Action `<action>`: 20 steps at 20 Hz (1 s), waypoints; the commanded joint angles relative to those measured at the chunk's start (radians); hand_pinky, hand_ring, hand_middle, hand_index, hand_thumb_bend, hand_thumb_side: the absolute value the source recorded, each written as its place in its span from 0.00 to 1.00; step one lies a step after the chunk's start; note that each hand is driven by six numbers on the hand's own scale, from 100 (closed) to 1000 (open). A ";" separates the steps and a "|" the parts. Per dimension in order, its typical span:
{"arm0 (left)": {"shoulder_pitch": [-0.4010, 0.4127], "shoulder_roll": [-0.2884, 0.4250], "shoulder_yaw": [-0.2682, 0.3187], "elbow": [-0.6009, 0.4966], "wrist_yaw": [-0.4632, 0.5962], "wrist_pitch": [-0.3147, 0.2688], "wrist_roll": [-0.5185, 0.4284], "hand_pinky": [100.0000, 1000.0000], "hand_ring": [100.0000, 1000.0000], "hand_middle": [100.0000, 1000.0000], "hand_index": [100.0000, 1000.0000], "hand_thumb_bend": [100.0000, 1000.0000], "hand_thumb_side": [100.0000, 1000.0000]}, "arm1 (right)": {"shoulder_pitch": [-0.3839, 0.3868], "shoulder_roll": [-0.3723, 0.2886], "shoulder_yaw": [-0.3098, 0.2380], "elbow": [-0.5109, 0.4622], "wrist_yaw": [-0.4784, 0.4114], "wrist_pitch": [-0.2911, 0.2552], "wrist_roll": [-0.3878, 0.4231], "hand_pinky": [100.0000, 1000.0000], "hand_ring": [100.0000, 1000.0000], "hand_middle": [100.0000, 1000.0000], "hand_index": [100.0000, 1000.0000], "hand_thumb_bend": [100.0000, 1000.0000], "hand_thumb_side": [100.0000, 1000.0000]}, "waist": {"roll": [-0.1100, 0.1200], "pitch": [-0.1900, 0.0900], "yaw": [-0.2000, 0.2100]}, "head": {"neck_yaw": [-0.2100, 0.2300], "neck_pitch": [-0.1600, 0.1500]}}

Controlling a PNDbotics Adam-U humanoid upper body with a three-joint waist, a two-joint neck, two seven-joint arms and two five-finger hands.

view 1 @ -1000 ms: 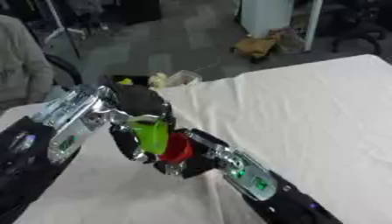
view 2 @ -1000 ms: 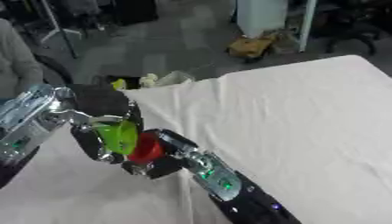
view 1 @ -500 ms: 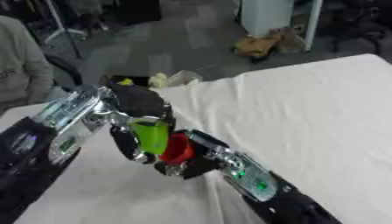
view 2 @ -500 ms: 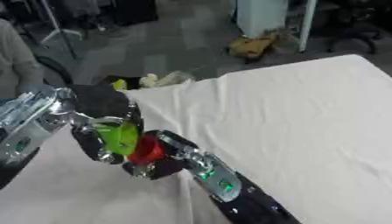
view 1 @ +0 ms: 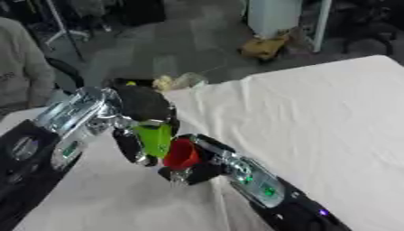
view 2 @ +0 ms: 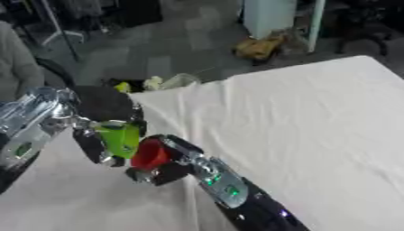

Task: Pour the contents of one cup into another cup.

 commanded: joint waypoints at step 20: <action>-0.027 0.017 0.006 -0.031 -0.086 -0.265 -0.213 0.22 0.20 0.38 0.70 0.50 0.22 | -0.016 -0.004 0.000 -0.012 0.000 -0.002 0.006 0.42 0.31 0.24 0.44 0.00 0.15 | -0.001 -0.020 0.002 | -0.001 -0.009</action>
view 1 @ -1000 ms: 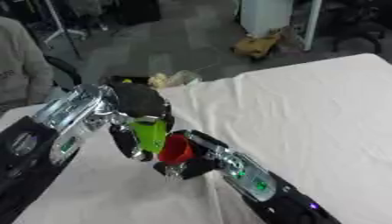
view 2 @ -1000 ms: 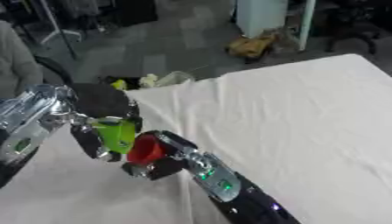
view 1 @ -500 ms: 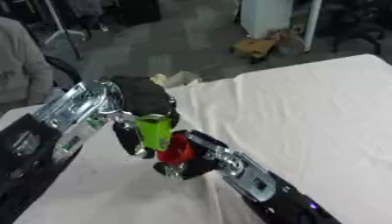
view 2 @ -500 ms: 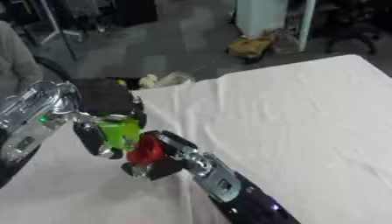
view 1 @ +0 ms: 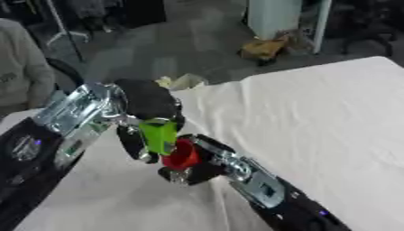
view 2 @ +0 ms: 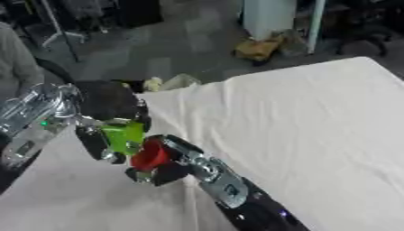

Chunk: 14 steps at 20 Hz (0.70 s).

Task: Pour the contents of one cup into another cup.

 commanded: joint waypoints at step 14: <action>-0.023 0.016 0.008 0.014 -0.042 -0.281 -0.232 0.23 0.20 0.38 0.69 0.52 0.20 | -0.015 -0.005 0.001 -0.013 0.000 -0.003 0.005 0.42 0.31 0.24 0.44 0.00 0.16 | 0.001 -0.018 0.000 | 0.001 -0.008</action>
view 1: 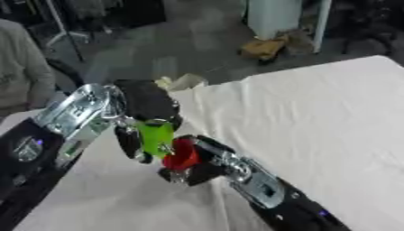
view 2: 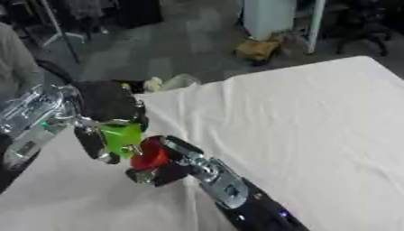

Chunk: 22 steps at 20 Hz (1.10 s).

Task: Pour the contents of one cup into another cup.

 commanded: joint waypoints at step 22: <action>-0.031 0.019 0.005 -0.026 -0.057 -0.278 -0.253 0.25 0.21 0.38 0.67 0.56 0.17 | -0.018 -0.006 0.000 -0.016 -0.004 0.000 0.003 0.42 0.31 0.24 0.44 0.00 0.16 | -0.002 -0.019 0.001 | 0.002 -0.010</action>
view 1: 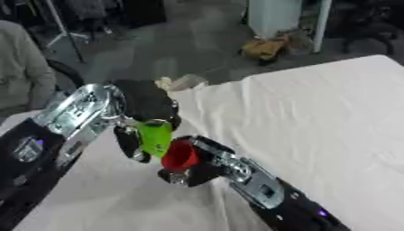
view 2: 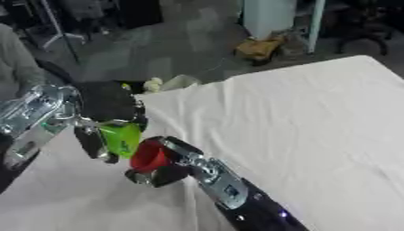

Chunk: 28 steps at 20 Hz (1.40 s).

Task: Pour the contents of one cup into another cup.

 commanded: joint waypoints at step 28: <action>-0.020 0.020 0.048 -0.070 -0.001 -0.232 -0.260 0.24 0.19 0.36 0.66 0.52 0.16 | -0.017 -0.010 -0.010 -0.019 -0.005 0.000 -0.005 0.42 0.31 0.24 0.44 0.00 0.16 | -0.008 -0.017 0.004 | -0.001 -0.013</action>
